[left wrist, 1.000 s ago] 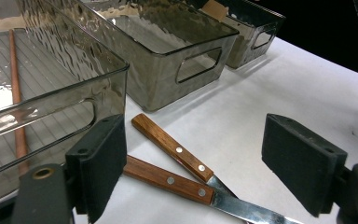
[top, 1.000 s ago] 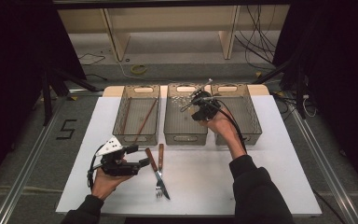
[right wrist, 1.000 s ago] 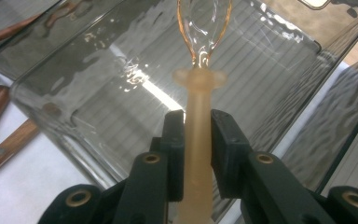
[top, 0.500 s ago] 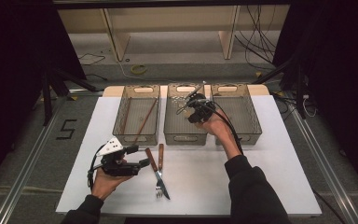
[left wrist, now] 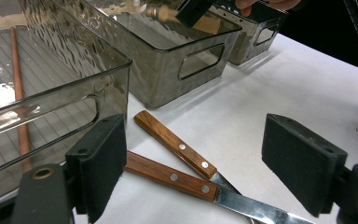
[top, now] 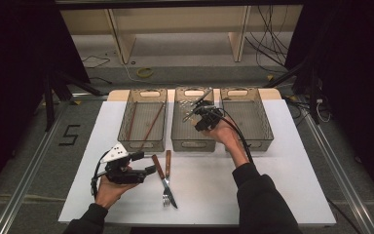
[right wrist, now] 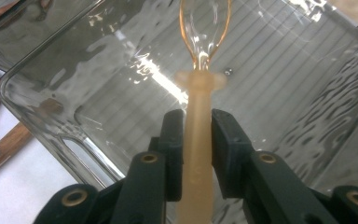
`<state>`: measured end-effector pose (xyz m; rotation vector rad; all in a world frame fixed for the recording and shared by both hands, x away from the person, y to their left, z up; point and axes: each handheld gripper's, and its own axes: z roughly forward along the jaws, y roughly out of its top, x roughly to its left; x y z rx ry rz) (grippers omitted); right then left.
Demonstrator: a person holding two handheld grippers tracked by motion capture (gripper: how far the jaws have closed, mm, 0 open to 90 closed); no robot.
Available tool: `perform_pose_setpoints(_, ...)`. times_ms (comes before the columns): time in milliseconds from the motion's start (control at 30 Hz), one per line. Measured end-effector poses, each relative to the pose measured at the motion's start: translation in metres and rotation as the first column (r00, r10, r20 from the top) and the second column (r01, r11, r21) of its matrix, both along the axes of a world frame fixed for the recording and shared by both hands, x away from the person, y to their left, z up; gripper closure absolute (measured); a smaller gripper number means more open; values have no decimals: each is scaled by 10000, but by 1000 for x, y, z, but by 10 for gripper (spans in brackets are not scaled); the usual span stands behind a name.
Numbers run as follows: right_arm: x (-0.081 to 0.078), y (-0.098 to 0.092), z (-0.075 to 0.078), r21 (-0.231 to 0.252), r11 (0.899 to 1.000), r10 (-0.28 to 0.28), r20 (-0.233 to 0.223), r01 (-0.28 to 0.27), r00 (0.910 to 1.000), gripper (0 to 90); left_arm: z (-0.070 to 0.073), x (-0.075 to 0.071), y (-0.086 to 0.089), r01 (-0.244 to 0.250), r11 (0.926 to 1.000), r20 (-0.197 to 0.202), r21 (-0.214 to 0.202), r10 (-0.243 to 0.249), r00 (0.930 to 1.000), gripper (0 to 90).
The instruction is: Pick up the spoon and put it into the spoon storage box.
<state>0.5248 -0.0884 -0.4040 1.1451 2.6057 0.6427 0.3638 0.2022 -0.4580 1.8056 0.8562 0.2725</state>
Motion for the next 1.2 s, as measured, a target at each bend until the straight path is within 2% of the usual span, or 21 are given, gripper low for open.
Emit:
perform_pose_setpoints(33, 1, -1, 0, 125, 9999, -13, -99, 14, 10000, 663, 0, 0, 0, 0, 10000, -1, 7, 0, 10000, 215)
perform_pose_setpoints(200, -1, -5, 4, 368, 9993, -81, -33, 82, 10000, 574, 0, 0, 1, -13, 10000, -4, 22, 13, 10000, 215)
perform_pose_setpoints(433, -16, -18, 13, 1182, 9930, -26, 309, -11, 9995, 450, 0, 1, 1, -4, 10000, -9, 57, 4, 10000, 215)
perform_pose_setpoints(667, -42, -39, 20, 2035, 9789, 19, 685, -159, 9977, 391, 1, 2, 1, -36, 9999, -16, 98, 36, 10000, 215)
perform_pose_setpoints(733, -52, -46, 22, 2356, 9716, 45, 813, -236, 9967, 388, 1, 2, 1, -35, 9999, -25, 109, 35, 10000, 215)
perform_pose_setpoints(900, -74, -61, 21, 2601, 9652, 21, 994, -281, 9950, 371, 5, 4, 0, 81, 10000, -158, -34, -82, 9998, 215)
perform_pose_setpoints(1133, -96, -77, 15, 2810, 9592, 14, 985, -292, 9951, 351, 8, 8, -2, 184, 9994, -244, 289, -177, 9995, 219)
perform_pose_setpoints(1200, -101, -80, 14, 2779, 9602, 4, 1020, -289, 9948, 341, 8, 10, -2, 188, 9992, -247, 362, -179, 9995, 221)
